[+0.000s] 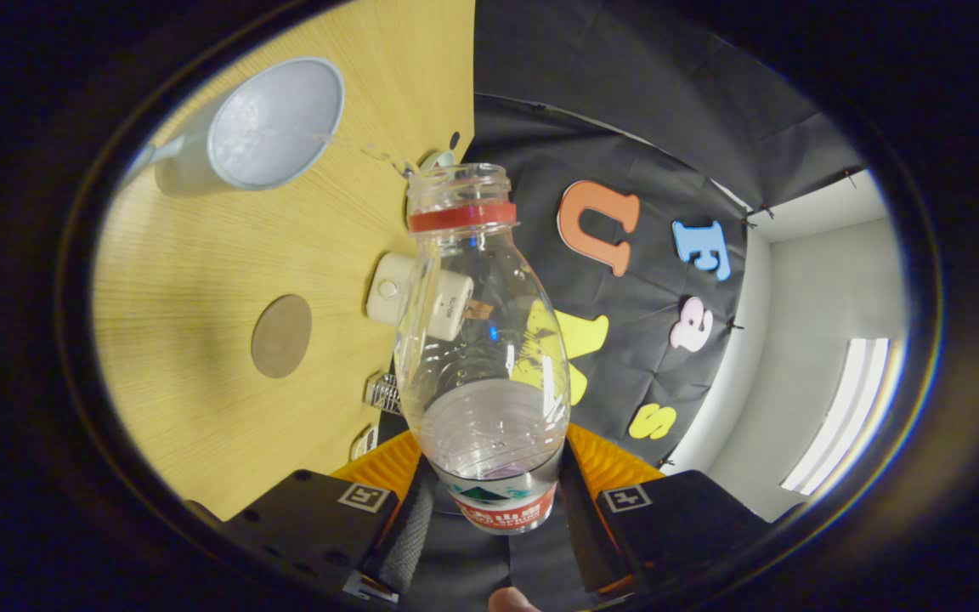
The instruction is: Take the bottle from table, then pour the juice into the cup, finally place the bottle on the coaster
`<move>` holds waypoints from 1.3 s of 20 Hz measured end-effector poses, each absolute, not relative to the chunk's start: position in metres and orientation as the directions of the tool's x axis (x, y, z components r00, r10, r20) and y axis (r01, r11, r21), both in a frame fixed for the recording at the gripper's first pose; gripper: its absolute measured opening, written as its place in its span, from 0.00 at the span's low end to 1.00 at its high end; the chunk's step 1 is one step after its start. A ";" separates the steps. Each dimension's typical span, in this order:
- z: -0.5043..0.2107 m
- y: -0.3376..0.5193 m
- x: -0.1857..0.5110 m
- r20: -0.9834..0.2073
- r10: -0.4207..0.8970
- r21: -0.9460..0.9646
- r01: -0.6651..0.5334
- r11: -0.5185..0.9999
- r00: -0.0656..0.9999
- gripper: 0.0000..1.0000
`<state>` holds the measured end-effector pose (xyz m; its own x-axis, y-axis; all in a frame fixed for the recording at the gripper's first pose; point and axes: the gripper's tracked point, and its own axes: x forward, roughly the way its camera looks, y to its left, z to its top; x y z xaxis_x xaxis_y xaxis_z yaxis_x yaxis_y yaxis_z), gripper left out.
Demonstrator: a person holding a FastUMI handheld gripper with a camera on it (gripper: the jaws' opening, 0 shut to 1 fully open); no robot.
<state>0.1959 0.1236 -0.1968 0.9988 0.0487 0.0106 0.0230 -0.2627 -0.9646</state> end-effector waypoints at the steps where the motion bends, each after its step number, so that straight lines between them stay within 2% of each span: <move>1: -0.196 0.124 0.196 0.012 0.049 -0.963 0.025 -0.267 0.999 0.76; 26: -0.178 0.144 0.197 0.046 0.091 -0.927 0.077 -0.368 0.995 0.76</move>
